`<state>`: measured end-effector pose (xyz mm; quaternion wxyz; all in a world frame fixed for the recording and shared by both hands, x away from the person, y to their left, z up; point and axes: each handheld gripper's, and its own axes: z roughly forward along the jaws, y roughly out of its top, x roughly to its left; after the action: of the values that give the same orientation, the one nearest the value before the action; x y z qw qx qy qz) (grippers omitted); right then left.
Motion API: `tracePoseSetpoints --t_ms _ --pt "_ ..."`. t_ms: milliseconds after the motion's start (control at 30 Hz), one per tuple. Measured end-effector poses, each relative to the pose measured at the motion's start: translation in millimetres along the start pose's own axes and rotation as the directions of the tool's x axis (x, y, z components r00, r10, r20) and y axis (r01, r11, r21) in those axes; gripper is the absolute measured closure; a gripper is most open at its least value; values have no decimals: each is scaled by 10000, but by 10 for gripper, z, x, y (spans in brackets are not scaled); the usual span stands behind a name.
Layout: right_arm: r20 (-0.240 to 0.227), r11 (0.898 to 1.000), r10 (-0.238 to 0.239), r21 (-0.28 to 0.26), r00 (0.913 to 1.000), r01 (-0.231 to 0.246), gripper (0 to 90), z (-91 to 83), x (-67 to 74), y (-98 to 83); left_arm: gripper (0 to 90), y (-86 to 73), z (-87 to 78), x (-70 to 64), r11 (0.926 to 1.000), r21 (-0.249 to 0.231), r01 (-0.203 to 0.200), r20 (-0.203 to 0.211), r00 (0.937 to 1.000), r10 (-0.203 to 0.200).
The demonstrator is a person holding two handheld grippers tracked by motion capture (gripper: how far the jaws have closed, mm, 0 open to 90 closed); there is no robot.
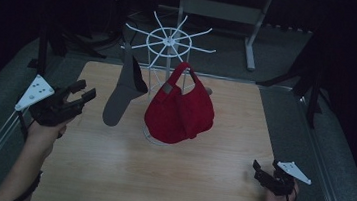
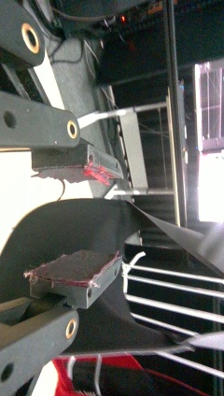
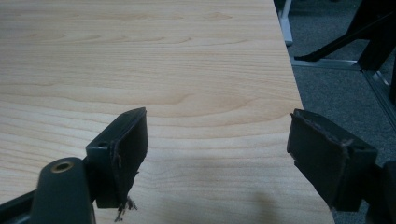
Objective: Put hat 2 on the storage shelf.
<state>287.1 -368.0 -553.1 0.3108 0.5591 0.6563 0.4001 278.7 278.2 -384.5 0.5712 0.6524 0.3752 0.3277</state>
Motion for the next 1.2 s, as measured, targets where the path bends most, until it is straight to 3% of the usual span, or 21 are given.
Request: tracePoseSetpoints --t_ms 200,367,600,667,833,1067,1200 --pt "6 10000 5 6 10000 -5 200 1 0 0 446 -291 -33 -1 9993 363 19 -212 9998 -11" --pt "18 10000 -17 26 10000 17 200 2 5 1 402 -552 -30 19 9970 674 393 -267 9989 -375" --pt "16 10000 0 24 10000 0 200 2 3 1 395 -884 -42 3 9948 959 332 -422 9987 -292" --pt "23 10000 -9 23 10000 9 200 3 3 1 354 -977 -44 6 9942 1035 289 -405 9989 -249" --pt "16 10000 3 3 10000 -3 200 0 1 0 354 -1168 -49 0 9893 1447 194 -691 9976 -95" --pt "16 10000 -10 5 10000 10 200 2 2 1 355 -1361 -57 -3 9802 1820 780 -963 9935 -612" --pt "9 10000 -11 -3 10000 11 200 1 1 0 362 -1442 -71 4 9735 1894 1282 -1079 9881 -1092"
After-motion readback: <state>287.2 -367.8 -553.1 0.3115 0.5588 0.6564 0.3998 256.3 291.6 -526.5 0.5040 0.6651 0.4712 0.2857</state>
